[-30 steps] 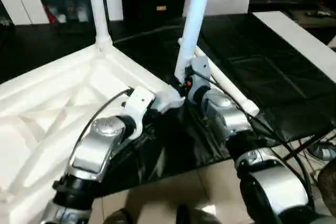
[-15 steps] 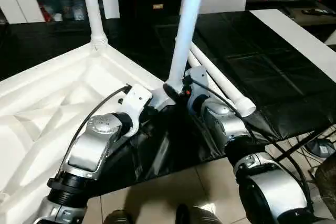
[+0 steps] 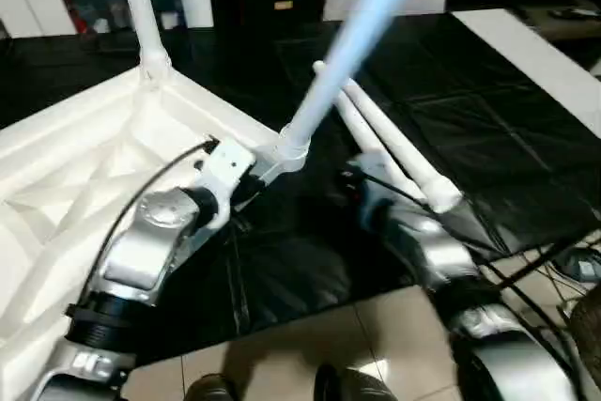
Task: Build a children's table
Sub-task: Insert table leg to table base
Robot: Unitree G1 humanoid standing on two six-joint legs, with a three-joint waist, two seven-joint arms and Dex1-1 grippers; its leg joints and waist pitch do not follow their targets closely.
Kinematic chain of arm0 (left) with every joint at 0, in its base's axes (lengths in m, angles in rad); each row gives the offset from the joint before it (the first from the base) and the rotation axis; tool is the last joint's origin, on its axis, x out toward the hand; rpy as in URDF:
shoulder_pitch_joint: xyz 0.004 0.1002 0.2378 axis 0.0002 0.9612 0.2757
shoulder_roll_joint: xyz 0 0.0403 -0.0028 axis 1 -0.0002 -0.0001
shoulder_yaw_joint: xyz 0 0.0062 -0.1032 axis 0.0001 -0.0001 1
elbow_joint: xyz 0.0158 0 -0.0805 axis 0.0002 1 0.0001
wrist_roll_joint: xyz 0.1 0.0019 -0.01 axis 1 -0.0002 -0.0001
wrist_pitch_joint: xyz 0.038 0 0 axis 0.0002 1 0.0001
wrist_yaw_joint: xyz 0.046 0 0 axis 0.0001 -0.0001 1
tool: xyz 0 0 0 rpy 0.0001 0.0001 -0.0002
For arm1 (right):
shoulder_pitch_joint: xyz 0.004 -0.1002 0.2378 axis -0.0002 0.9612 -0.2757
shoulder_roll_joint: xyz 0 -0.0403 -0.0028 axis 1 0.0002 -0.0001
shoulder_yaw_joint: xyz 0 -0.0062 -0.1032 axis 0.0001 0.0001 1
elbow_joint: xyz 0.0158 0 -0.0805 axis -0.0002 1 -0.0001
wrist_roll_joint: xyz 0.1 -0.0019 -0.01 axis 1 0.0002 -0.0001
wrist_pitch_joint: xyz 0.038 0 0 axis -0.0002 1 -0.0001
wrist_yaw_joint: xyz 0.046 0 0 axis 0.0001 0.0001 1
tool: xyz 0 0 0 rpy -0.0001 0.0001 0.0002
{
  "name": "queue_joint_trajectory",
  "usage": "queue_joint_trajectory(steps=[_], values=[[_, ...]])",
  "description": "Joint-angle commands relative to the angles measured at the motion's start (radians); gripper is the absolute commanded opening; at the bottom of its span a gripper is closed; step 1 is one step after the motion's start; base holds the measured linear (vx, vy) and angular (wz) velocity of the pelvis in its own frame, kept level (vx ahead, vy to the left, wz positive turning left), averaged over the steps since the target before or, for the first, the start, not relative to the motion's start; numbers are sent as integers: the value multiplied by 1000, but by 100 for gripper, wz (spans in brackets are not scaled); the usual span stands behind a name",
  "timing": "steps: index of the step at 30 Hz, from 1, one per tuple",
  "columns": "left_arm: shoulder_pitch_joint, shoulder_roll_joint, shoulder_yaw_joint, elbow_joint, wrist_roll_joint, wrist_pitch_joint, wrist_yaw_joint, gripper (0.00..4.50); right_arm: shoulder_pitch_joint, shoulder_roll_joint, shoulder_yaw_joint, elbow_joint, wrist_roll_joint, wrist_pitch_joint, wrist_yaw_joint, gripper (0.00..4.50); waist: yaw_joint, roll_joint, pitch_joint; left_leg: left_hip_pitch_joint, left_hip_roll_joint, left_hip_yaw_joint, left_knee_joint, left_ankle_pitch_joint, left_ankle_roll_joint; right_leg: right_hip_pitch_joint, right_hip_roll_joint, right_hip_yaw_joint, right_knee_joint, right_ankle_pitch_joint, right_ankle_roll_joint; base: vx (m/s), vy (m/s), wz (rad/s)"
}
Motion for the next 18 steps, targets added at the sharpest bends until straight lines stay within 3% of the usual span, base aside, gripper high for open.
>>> queue_joint_trajectory(steps=[1, 3, 5, 8, 9, 10, 12, 13, 15, 18], values=[[-13, 8, 0, 24, 6, -14, -13, 0, 2, -9, -9, -50, 15, 11, 8, 448, 3, 13, -88, 0, 45, -5, -73, -172, 74, 53, -72, 62, -63, -314, -174, 70, -37, -1], [-15, 11, 0, 32, 4, -19, -17, 0, 16, -22, -14, -100, 20, 22, 11, 448, 7, 16, -99, -6, 44, 1, -64, -89, 87, 60, -71, 63, -49, -208, -195, 69, -36, -2], [-17, 14, -1, 39, 2, -25, -19, 0, 27, -31, -17, -137, 22, 32, 13, 448, 9, 11, -104, -8, 38, 7, -55, 18, 125, 63, -62, 65, -27, -24, -240, 56, -25, -1], [-21, 21, -6, 52, 5, -32, -23, 0, 72, -29, -31, -265, 62, 105, 9, 448, 17, 10, -108, -9, 38, 9, -48, 58, 162, 62, -63, 67, -16, 49, -256, 0, 0, 0], [-21, 20, -5, 53, 2, -26, -21, 0, 102, -5, -49, -338, 99, 161, -21, 448, 21, 17, -103, -8, 39, 10, -51, 23, 165, 61, -62, 65, -24, -13, -246, 0, 0, 0], [-20, 20, -5, 53, 2, -25, -21, 0, 108, 1, -53, -353, 107, 172, -29, 448, 22, 15, -101, -7, 41, 11, -53, -1, 160, 60, -63, 65, -31, -49, -236, 0, 0, 0], [-17, 12, 2, 51, -2, -10, -9, 0, 139, 42, -78, -426, 148, 236, -87, 448, 21, 16, -98, -7, 43, 7, -60, -78, 101, 60, -62, 62, -45, -190, -197, 0, 0, 0], [-14, 2, 4, 49, -1, 5, 5, 0, 148, 68, -90, -438, 148, 254, -138, 448, 24, 27, -98, -4, 43, 5, -61, -95, 84, 58, -63, 61, -47, -221, -190, 0, 0, 0], [-12, -14, 10, 52, 2, 16, 25, 0, 155, 99, -107, -445, 146, 272, -200, 448, 21, 24, -101, 0, 41, 6, -62, -128, 44, 53, -60, 60, -54, -265, -170, 0, 0, 0], [-15, -26, 7, 55, 4, 21, 36, 0, 152, 132, -134, -446, 161, 280, -253, 448, 23, 26, -101, -2, 40, 5, -64, -142, 27, 51, -59, 60, -55, -283, -149, 0, 0, 0]])
